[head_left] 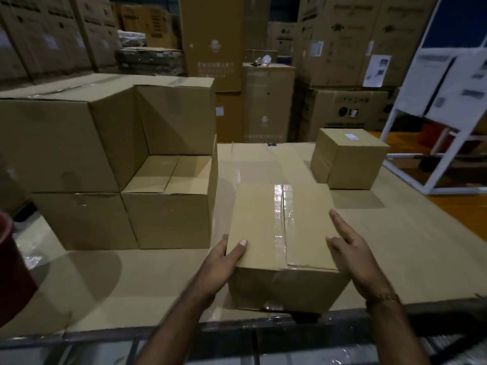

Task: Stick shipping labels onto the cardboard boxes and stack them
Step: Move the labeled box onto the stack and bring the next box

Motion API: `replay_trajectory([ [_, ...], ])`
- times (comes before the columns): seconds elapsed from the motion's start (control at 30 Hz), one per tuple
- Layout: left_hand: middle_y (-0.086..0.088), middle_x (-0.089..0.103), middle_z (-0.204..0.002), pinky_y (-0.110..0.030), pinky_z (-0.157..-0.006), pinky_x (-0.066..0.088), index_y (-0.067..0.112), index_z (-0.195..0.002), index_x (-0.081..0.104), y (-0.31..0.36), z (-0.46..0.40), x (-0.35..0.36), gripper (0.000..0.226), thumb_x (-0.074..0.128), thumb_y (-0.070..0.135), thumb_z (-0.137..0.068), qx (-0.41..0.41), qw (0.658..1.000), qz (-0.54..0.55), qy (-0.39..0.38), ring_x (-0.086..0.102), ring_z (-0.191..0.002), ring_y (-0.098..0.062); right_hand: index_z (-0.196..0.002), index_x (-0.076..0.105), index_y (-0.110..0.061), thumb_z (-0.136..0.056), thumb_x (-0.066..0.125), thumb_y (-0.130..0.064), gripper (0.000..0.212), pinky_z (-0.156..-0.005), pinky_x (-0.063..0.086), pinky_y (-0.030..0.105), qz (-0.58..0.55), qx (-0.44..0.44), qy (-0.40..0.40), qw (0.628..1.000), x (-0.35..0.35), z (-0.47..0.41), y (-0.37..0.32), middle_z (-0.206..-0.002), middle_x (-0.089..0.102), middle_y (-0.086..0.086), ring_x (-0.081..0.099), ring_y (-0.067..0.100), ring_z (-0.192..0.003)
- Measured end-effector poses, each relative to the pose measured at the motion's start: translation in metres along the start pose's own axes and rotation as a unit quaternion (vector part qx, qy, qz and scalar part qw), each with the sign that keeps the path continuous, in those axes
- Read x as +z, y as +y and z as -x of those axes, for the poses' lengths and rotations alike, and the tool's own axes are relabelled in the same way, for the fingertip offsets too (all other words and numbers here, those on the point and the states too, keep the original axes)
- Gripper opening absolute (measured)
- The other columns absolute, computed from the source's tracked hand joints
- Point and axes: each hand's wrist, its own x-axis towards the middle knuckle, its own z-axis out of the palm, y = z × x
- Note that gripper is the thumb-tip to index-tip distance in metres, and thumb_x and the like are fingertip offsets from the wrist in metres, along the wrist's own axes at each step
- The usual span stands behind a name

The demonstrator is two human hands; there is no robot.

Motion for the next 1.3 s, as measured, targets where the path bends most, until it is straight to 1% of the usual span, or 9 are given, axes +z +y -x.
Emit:
replay_trajectory([
  [0.23, 0.014, 0.077, -0.116, -0.029, -0.084, 0.060, 0.029, -0.134, 0.065, 0.036, 0.052, -0.060, 0.042, 0.059, 0.053, -0.101, 0.069, 0.997, 0.014, -0.010, 0.073, -0.106, -0.007, -0.159, 0.043, -0.042, -0.104, 0.063, -0.011, 0.066, -0.120, 0.043, 0.044, -0.019, -0.077, 0.022, 0.997, 0.031, 0.054, -0.077, -0.154, 0.043, -0.025, 0.044, 0.010, -0.144],
  [0.43, 0.014, 0.074, -0.118, -0.031, -0.085, 0.060, 0.027, -0.134, 0.065, 0.083, 0.084, -0.105, 0.048, 0.063, 0.058, -0.097, 0.154, 0.988, -0.022, -0.007, 0.072, -0.104, -0.005, -0.136, 0.070, -0.039, -0.101, 0.065, -0.012, 0.045, -0.112, 0.050, 0.051, -0.088, -0.141, 0.080, 0.983, 0.057, 0.085, -0.137, -0.134, 0.057, -0.023, 0.055, 0.014, -0.130],
  [0.6, 0.014, 0.068, -0.123, -0.027, -0.081, 0.056, 0.026, -0.137, 0.060, 0.128, 0.095, -0.138, 0.056, 0.064, 0.061, -0.093, 0.207, 0.977, -0.046, 0.017, 0.066, -0.109, -0.006, -0.141, 0.065, -0.038, -0.101, 0.065, -0.011, 0.048, -0.112, 0.051, 0.049, -0.095, -0.188, 0.078, 0.974, 0.081, 0.083, -0.175, -0.132, 0.056, -0.028, 0.055, 0.010, -0.127],
  [0.73, 0.012, 0.073, -0.118, -0.020, -0.070, 0.056, 0.025, -0.133, 0.065, 0.155, 0.090, -0.167, 0.055, 0.069, 0.060, -0.090, 0.222, 0.973, -0.042, 0.041, 0.071, -0.102, -0.006, -0.144, 0.060, -0.045, -0.100, 0.069, -0.028, 0.048, -0.109, 0.051, 0.041, -0.064, -0.240, 0.044, 0.968, 0.106, 0.066, -0.194, -0.130, 0.056, -0.039, 0.055, 0.002, -0.127],
  [0.83, 0.010, 0.070, -0.116, -0.025, -0.069, 0.055, 0.031, -0.120, 0.063, 0.172, 0.082, -0.191, 0.038, 0.068, 0.057, -0.093, 0.212, 0.975, -0.046, 0.055, 0.069, -0.102, -0.010, -0.147, 0.057, -0.043, -0.090, 0.080, -0.044, 0.062, -0.096, 0.053, 0.022, -0.045, -0.271, 0.015, 0.961, 0.126, 0.051, -0.204, -0.122, 0.056, -0.049, 0.057, -0.015, -0.116],
  [0.97, 0.009, 0.068, -0.119, -0.037, -0.079, 0.054, 0.037, -0.110, 0.061, 0.190, 0.062, -0.218, 0.026, 0.069, 0.056, -0.093, 0.194, 0.977, -0.049, 0.067, 0.066, -0.109, -0.015, -0.147, 0.055, -0.042, -0.070, 0.097, -0.041, 0.088, -0.092, 0.058, 0.021, -0.021, -0.291, -0.024, 0.956, 0.149, 0.021, -0.216, -0.138, 0.052, -0.028, 0.056, -0.009, -0.120],
  [1.07, 0.007, 0.068, -0.126, -0.040, -0.085, 0.057, 0.035, -0.128, 0.061, 0.199, 0.046, -0.231, 0.045, 0.071, 0.057, -0.090, 0.201, 0.976, -0.037, 0.074, 0.067, -0.113, -0.016, -0.145, 0.057, -0.043, -0.062, 0.098, -0.034, 0.092, -0.097, 0.057, 0.024, -0.022, -0.310, -0.027, 0.950, 0.163, -0.007, -0.226, -0.131, 0.055, -0.036, 0.058, -0.007, -0.121],
  [1.2, 0.011, 0.069, -0.128, -0.023, -0.070, 0.061, 0.030, -0.147, 0.053, 0.211, 0.024, -0.240, 0.070, 0.076, 0.054, -0.085, 0.249, 0.965, -0.032, 0.080, 0.073, -0.100, 0.000, -0.141, 0.058, -0.044, -0.068, 0.092, -0.043, 0.081, -0.093, 0.058, 0.027, -0.033, -0.319, 0.017, 0.947, 0.179, -0.043, -0.240, -0.127, 0.051, -0.038, 0.056, -0.009, -0.117],
  [1.3, 0.007, 0.062, -0.144, -0.039, -0.093, 0.062, 0.036, -0.155, 0.046, 0.212, 0.000, -0.250, 0.101, 0.091, 0.063, -0.069, 0.264, 0.957, -0.049, 0.110, 0.066, -0.123, -0.013, -0.137, 0.060, -0.043, -0.071, 0.089, -0.051, 0.072, -0.092, 0.061, 0.038, -0.054, -0.322, 0.047, 0.944, 0.188, -0.073, -0.245, -0.130, 0.053, -0.029, 0.059, 0.003, -0.118],
])
